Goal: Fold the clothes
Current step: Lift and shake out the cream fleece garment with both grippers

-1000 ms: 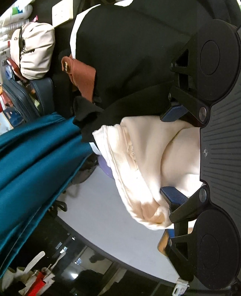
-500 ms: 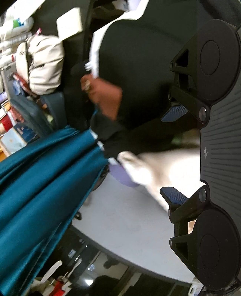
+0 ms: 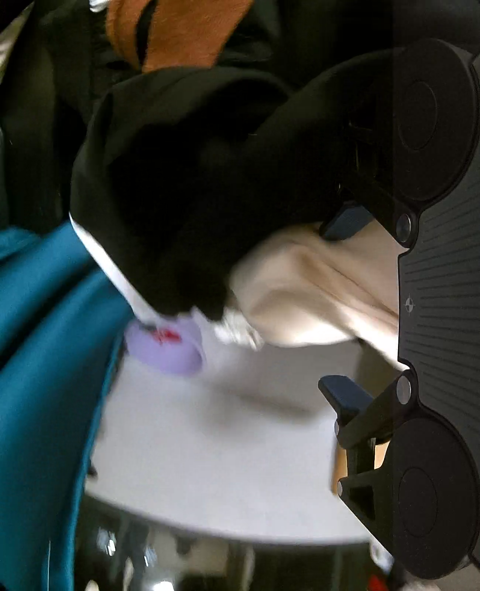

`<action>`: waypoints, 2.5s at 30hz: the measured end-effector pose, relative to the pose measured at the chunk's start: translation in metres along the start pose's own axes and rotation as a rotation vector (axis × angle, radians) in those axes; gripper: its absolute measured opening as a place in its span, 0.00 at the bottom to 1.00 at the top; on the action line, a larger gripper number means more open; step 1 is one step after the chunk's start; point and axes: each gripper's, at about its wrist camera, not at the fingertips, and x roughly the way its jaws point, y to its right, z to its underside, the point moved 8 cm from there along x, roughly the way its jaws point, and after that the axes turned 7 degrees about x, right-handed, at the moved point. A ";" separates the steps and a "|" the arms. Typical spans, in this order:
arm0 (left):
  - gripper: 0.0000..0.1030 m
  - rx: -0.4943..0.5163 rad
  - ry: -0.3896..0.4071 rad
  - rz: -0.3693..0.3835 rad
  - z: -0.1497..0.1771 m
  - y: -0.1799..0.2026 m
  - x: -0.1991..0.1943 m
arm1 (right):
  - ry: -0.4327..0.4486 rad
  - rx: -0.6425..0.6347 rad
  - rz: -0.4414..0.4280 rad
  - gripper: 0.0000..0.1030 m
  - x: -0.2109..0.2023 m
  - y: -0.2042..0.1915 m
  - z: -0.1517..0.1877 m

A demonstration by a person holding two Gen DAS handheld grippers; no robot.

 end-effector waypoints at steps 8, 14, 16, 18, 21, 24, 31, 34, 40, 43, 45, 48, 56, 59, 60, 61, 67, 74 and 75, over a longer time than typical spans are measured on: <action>0.20 -0.080 0.139 -0.151 -0.030 -0.039 -0.041 | 0.152 0.016 -0.177 0.06 -0.043 -0.034 0.003; 0.18 -0.045 0.415 -0.269 -0.113 -0.050 -0.117 | 0.347 -0.092 -0.552 0.05 -0.172 -0.096 0.033; 0.18 -0.028 0.529 -0.275 -0.143 -0.043 -0.149 | 0.423 -0.134 -0.661 0.05 -0.226 -0.110 0.043; 0.18 -0.008 0.653 -0.272 -0.171 -0.034 -0.183 | 0.510 -0.199 -0.752 0.05 -0.282 -0.120 0.057; 0.18 0.026 0.804 -0.248 -0.207 -0.016 -0.225 | 0.657 -0.321 -0.850 0.05 -0.362 -0.128 0.087; 0.18 0.061 0.891 -0.198 -0.229 0.007 -0.251 | 0.783 -0.421 -0.920 0.05 -0.422 -0.127 0.123; 0.18 0.137 0.973 -0.076 -0.239 0.048 -0.262 | 0.986 -0.576 -0.901 0.05 -0.503 -0.093 0.206; 0.18 0.154 0.926 -0.012 -0.235 0.055 -0.248 | 1.043 -0.617 -0.845 0.05 -0.517 -0.075 0.236; 0.19 0.207 0.713 0.041 -0.227 0.071 -0.160 | 1.093 -0.558 -0.652 0.05 -0.484 -0.051 0.232; 0.20 0.237 0.525 0.041 -0.215 0.074 -0.081 | 1.053 -0.399 -0.483 0.06 -0.438 -0.011 0.180; 0.21 0.289 0.391 0.033 -0.195 0.077 -0.026 | 0.976 -0.261 -0.389 0.06 -0.393 0.024 0.144; 0.25 0.357 0.192 0.049 -0.154 0.078 0.044 | 0.834 -0.059 -0.245 0.06 -0.313 0.086 0.102; 0.70 0.494 0.134 0.069 -0.127 0.063 0.069 | 0.666 0.241 -0.118 0.17 -0.203 0.168 0.093; 0.71 0.602 0.173 0.020 -0.129 0.066 0.071 | 0.678 0.223 -0.125 0.31 -0.209 0.159 0.096; 0.71 0.641 0.181 0.001 -0.129 0.068 0.075 | 0.689 0.207 -0.121 0.37 -0.214 0.155 0.097; 0.72 0.680 0.189 -0.019 -0.130 0.071 0.078 | 0.706 0.183 -0.113 0.40 -0.221 0.151 0.098; 0.52 0.724 0.242 -0.026 -0.134 0.086 0.089 | 0.813 0.054 0.006 0.68 -0.258 0.144 0.088; 0.20 0.517 0.263 0.065 -0.159 0.069 0.070 | 0.824 -0.150 0.249 0.80 -0.251 0.159 0.054; 0.19 0.501 0.275 0.062 -0.161 0.066 0.064 | 0.798 -0.199 0.282 0.80 -0.244 0.161 0.050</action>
